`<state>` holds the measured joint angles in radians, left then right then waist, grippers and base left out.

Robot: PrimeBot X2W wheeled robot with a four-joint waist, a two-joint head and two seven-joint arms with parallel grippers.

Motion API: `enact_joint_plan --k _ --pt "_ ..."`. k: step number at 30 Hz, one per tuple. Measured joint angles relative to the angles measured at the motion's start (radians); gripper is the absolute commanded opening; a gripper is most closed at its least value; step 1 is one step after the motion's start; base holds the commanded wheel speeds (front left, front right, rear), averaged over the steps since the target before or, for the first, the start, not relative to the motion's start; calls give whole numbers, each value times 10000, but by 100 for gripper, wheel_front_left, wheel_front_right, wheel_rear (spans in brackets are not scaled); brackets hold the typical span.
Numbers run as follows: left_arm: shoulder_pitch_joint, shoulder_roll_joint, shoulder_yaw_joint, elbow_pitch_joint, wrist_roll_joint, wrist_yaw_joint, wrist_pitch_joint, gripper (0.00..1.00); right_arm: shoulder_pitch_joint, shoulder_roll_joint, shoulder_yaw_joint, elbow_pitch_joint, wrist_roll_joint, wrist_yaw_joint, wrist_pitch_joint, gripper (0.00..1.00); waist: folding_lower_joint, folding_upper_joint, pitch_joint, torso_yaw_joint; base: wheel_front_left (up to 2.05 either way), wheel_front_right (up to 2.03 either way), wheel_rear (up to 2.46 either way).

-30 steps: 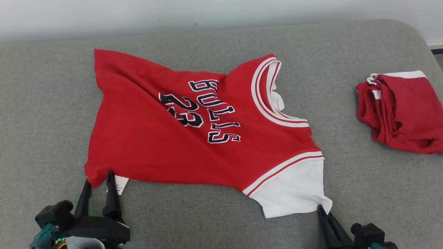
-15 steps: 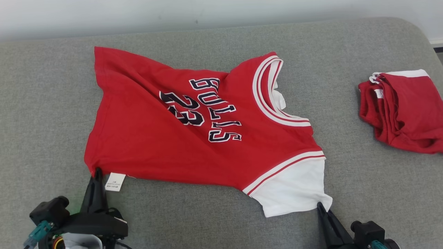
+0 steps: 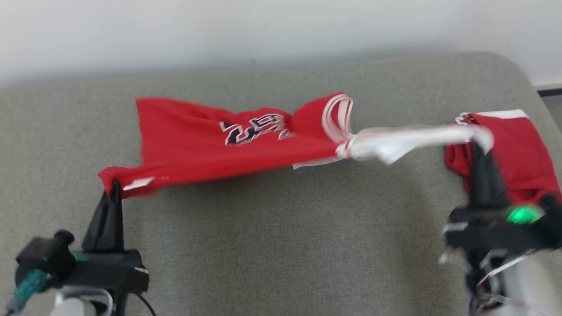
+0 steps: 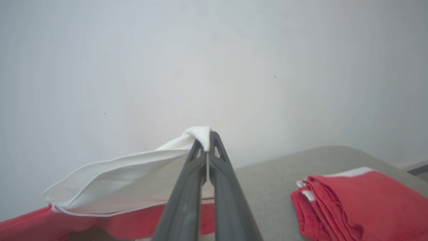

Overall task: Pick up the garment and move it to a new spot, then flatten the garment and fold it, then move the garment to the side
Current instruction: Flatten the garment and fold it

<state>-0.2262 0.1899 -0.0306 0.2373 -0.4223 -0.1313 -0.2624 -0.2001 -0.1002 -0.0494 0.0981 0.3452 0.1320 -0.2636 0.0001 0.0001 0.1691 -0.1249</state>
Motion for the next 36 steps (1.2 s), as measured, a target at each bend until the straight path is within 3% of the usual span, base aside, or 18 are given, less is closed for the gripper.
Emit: enact_joint_plan --k 3,8,12,16,21,25,31,36 --pt "-365 817 -435 -548 42 -8 0 0 -1034 -520 -230 -982 357 0 2 0 0 0 -419 0 0 0 0" --pt "-1777 2700 -1465 -1120 -128 -10 75 0 -2921 -1678 -36 -1906 692 0 0 0 -2 -1 -1128 44 0 0 0" --pt "-3672 4196 -1852 -1783 -382 -10 941 0 -4564 -2543 364 -2088 803 0 -6 0 -2 -2 -1492 162 0 0 0" --pt "-5567 5195 -2395 -2056 -702 -8 2052 0 -6375 -3118 775 -1720 941 0 332 0 -3 -3 -1445 284 0 0 0" --pt "-7612 5150 -3889 -1218 -1350 -6 3020 0 -8431 -3392 1745 -222 901 0 1057 0 -2 -3 -785 401 0 0 0" --pt "-8637 4573 -4422 232 -1442 -6 2876 0 -9746 -3317 2464 1252 500 0 1062 0 1 -1 9 481 0 0 0" --pt "-11044 4167 -4744 2088 -293 -8 1177 0 -12594 -2940 1630 3381 -359 0 272 0 5 1 1499 561 0 0 0" --pt "-12159 3710 -4867 3129 385 19 128 0 -13528 -3143 1174 3950 -1248 0 35 0 4 2 2330 649 0 0 0"
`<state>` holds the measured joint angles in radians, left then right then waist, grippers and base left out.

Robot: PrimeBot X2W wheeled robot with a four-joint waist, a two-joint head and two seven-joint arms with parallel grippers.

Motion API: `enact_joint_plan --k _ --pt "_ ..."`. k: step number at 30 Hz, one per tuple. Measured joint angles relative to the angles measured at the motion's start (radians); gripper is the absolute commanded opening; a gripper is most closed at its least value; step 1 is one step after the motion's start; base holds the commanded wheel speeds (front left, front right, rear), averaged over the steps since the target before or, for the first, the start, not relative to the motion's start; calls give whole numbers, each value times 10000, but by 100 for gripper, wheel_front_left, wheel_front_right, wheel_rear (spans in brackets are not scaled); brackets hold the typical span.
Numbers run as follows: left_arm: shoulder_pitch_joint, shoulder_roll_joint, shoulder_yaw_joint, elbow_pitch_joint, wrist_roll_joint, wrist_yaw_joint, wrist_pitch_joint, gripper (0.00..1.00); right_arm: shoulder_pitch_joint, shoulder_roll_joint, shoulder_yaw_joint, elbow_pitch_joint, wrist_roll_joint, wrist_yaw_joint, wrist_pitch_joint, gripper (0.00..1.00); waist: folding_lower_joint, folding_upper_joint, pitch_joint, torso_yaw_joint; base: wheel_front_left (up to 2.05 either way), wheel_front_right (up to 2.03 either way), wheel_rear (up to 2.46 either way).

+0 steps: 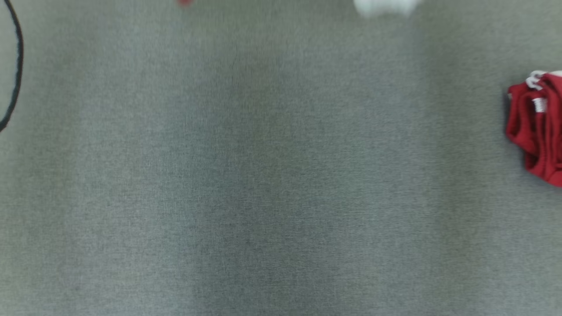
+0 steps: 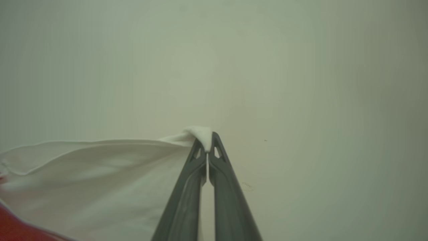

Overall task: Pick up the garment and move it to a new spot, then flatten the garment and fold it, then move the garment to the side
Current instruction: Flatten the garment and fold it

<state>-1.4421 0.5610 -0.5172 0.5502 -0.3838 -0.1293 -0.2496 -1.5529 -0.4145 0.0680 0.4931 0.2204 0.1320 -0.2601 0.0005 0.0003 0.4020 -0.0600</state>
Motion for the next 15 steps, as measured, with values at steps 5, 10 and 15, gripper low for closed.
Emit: enact_joint_plan --k 5,10,15 --pt "919 -178 351 -75 203 6 -130 0 1756 -182 33 -619 522 2 -6 0 -2 -1 -27 66 0 0 0" --pt "3418 -629 1018 -537 215 274 -132 0 4523 -380 58 -1452 1168 2 -35 0 -7 -3 -311 28 0 0 0" --pt "7110 -1461 1990 -276 136 360 -130 0 8813 276 -138 -2263 1787 10 -29 0 -6 -3 -669 -91 0 0 0"
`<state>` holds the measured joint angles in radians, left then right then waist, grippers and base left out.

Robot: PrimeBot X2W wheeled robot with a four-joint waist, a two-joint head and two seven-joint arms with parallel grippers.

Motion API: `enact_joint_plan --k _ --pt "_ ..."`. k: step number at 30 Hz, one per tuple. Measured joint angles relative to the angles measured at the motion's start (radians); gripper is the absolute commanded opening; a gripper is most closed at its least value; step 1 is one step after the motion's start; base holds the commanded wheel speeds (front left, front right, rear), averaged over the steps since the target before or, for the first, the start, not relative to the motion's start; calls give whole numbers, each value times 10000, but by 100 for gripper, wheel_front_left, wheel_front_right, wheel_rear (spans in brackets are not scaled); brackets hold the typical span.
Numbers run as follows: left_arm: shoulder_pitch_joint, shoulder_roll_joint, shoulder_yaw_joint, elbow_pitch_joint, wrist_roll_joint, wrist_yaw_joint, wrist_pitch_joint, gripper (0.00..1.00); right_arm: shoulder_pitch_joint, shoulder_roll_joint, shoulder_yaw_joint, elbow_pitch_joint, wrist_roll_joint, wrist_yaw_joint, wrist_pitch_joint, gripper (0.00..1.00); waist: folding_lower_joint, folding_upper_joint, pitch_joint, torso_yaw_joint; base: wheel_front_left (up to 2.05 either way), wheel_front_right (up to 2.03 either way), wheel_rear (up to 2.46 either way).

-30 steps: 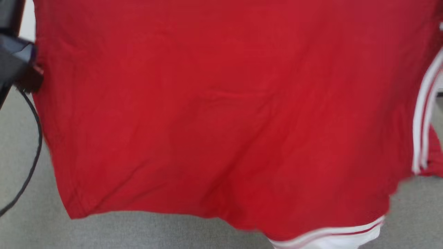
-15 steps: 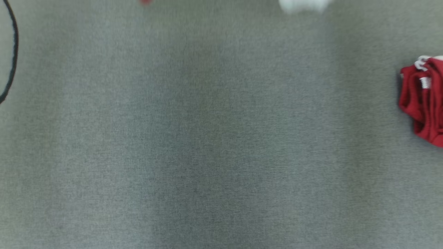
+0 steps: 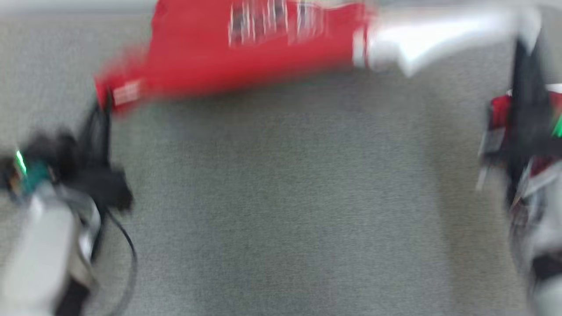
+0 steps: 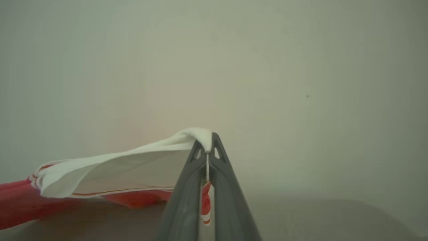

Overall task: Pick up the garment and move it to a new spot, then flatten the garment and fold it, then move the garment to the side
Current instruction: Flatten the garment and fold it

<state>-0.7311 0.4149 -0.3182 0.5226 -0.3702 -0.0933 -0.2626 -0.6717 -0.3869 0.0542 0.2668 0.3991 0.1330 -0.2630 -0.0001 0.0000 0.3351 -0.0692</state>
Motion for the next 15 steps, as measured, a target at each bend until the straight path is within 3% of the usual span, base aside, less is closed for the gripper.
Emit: enact_joint_plan --k 6,15 --pt "3133 -1528 1682 -38 35 -33 0 0 3752 771 13 192 274 -6 -2 0 -1 0 -489 -208 0 0 0" --pt "5884 -2872 3411 65 767 -309 0 0 6346 1162 859 913 117 -8 -6 0 -2 -1 -1751 -459 0 0 0"
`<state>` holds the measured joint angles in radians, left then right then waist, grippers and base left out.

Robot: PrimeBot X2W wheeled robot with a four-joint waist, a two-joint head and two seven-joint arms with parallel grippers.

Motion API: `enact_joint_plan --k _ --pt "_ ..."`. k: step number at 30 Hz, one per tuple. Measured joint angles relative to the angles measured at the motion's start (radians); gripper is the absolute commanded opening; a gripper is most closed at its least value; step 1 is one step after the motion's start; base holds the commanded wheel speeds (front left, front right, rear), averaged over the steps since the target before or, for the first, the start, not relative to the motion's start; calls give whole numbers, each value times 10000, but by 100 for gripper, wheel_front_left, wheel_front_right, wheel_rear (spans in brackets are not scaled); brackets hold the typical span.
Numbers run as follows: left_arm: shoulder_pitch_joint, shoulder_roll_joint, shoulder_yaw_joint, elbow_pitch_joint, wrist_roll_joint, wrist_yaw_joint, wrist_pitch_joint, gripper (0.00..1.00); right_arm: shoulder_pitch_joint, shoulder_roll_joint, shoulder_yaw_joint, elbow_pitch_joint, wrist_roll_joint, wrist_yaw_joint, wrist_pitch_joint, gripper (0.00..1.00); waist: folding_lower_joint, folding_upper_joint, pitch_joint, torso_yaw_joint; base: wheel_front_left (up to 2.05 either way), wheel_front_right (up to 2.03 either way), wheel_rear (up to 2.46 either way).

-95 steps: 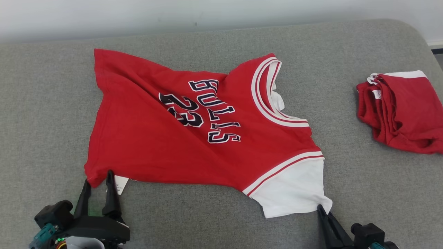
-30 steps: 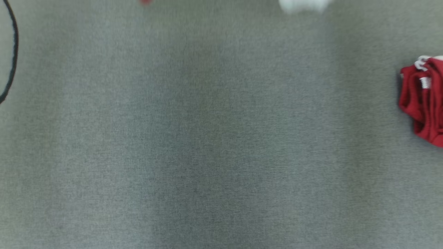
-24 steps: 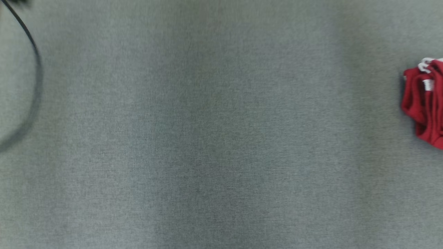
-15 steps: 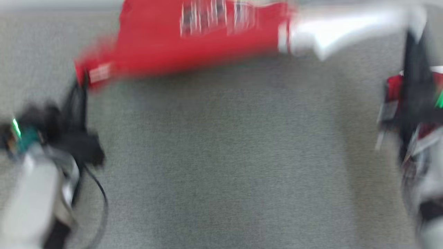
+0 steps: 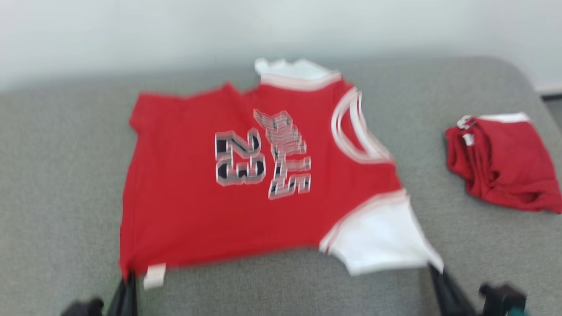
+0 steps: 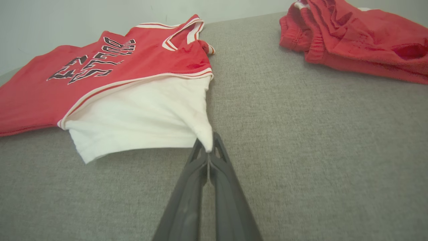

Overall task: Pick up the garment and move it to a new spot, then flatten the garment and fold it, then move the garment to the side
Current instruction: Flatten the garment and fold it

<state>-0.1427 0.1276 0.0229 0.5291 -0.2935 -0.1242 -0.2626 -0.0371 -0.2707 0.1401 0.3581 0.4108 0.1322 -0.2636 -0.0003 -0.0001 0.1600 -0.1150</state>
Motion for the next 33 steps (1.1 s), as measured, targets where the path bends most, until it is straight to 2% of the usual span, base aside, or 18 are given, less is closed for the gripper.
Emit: enact_joint_plan --k 5,10,16,20,23,26,29,33 --pt "1137 -364 403 21 393 -59 0 0 953 15 389 431 -186 0 -4 0 -1 -1 -890 -78 0 0 0" --pt "2093 -625 876 -13 393 -77 0 0 1704 130 341 685 -238 2 -4 0 0 -1 -1652 -138 0 0 0" --pt "2870 -738 602 291 370 -77 0 0 2456 56 660 857 -322 0 -4 0 0 -1 -2193 -194 0 0 0" --pt "3024 -765 658 339 336 -77 0 0 2633 -10 566 802 -341 0 -4 0 2 -1 -2152 -199 0 0 0" --pt "3010 -771 719 -50 387 -77 0 0 2602 -4 314 443 -422 0 -2 0 4 0 -2016 -182 0 0 0" --pt "2814 -777 706 -506 479 -77 0 0 2372 31 -36 -414 -656 0 -2 0 4 0 -1838 -138 0 0 0" --pt "2248 -767 679 -1254 623 -77 0 0 1917 194 -299 -1244 -886 0 -4 0 4 1 -1611 -73 0 0 0" --pt "1669 -765 493 -2015 786 -75 0 0 1071 359 -368 -1655 -1045 -2 -4 0 4 1 -1242 30 0 0 0"
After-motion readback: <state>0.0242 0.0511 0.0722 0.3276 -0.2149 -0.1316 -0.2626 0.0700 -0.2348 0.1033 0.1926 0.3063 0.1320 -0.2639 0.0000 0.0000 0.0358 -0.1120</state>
